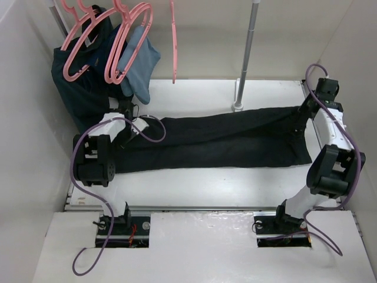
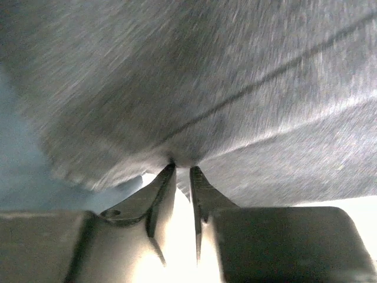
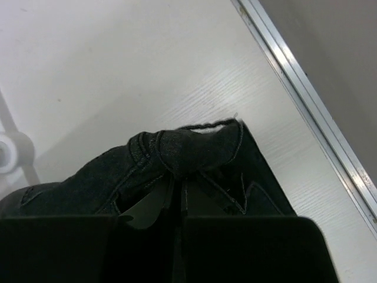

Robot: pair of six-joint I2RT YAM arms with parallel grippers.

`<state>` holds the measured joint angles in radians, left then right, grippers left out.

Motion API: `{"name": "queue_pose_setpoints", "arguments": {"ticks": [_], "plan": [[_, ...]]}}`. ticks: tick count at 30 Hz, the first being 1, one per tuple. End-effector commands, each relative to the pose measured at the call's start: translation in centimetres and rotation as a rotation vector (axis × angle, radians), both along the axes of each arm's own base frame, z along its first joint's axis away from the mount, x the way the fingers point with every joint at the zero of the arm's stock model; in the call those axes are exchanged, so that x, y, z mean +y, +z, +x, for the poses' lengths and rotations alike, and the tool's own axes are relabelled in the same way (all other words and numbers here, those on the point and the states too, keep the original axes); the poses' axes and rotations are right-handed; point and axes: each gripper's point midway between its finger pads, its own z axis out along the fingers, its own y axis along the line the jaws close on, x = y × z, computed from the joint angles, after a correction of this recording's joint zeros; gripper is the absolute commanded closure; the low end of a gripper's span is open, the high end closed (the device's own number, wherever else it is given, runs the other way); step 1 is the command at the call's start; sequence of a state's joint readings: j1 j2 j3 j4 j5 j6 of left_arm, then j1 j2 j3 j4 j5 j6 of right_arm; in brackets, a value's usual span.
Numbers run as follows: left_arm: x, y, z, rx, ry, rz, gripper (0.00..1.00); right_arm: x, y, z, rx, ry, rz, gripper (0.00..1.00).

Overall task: Place the trousers on the hanger
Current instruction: Fold the trousers at the center of the board.

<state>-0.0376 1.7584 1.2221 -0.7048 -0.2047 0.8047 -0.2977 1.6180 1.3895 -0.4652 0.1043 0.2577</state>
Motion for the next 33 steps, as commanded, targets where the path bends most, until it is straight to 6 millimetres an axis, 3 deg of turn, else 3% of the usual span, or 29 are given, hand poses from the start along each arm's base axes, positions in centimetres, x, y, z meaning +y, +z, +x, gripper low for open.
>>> {"name": "queue_pose_setpoints", "arguments": {"ticks": [1,4,5,6,12,14,16,17,18,19,20,22,23,24,26,28,33], "plan": [[-1.0,0.2,0.3,-0.045,0.064,-0.059,0.85,-1.1,0.2,0.3,-0.02,-0.005,-0.031,1.0],[-1.3,1.5,2.1,-0.14,0.062,-0.058,0.85,-1.0,0.6,0.6,-0.03,0.002,-0.029,1.0],[-1.4,2.3,2.9,-0.186,0.056,-0.042,0.97,-1.0,0.6,0.6,-0.03,0.002,-0.029,1.0],[-1.2,2.7,3.2,-0.21,0.059,-0.033,1.0,-1.0,0.6,0.6,-0.03,0.002,-0.029,1.0],[1.0,8.4,4.4,-0.386,0.067,0.095,1.0,-1.2,1.2,-0.7,-0.093,-0.021,-0.026,1.0],[2.0,10.8,3.8,-0.413,0.065,0.134,1.0,-1.4,3.0,-1.1,-0.164,-0.044,-0.028,1.0],[2.8,11.8,2.1,-0.35,0.032,0.168,1.0,-1.5,3.8,-1.8,-0.213,-0.074,-0.014,1.0],[3.5,12.0,1.2,-0.325,0.036,0.187,1.0,-1.7,2.9,-2.6,-0.221,-0.107,0.001,1.0],[4.0,11.9,0.1,-0.298,0.047,0.198,1.0,-1.3,3.8,-3.4,-0.275,-0.157,0.046,0.99],[4.4,10.4,-2.2,-0.202,0.036,0.224,1.0,-1.6,3.3,-4.3,-0.278,-0.216,0.056,0.98],[4.5,9.2,-3.4,-0.148,0.032,0.235,1.0,-1.5,1.1,-5.6,-0.25,-0.273,0.086,0.95],[5.0,7.5,-5.7,-0.093,0.048,0.247,1.0,-1.3,0.3,-7.3,-0.303,-0.417,0.177,0.89],[5.0,5.2,-7.3,-0.037,0.041,0.248,1.0,-2.1,-0.6,-8.4,-0.311,-0.507,0.188,0.83],[4.9,4.4,-8.0,-0.037,0.064,0.243,1.0,-2.1,-3.7,-10.5,-0.253,-0.588,0.227,0.63],[4.6,2.6,-9.0,-0.017,0.078,0.223,1.0,-2.3,-5.5,-12.2,-0.264,-0.727,0.32,0.28],[4.4,0.9,-9.9,0.007,0.087,0.208,1.0,-2.2,-7.6,-13.4,-0.203,-0.763,0.347,0.0],[4.0,0.2,-9.9,0.001,0.106,0.184,1.0,-1.7,-7.6,-12.8,-0.083,-0.649,0.314,0.0]]}}
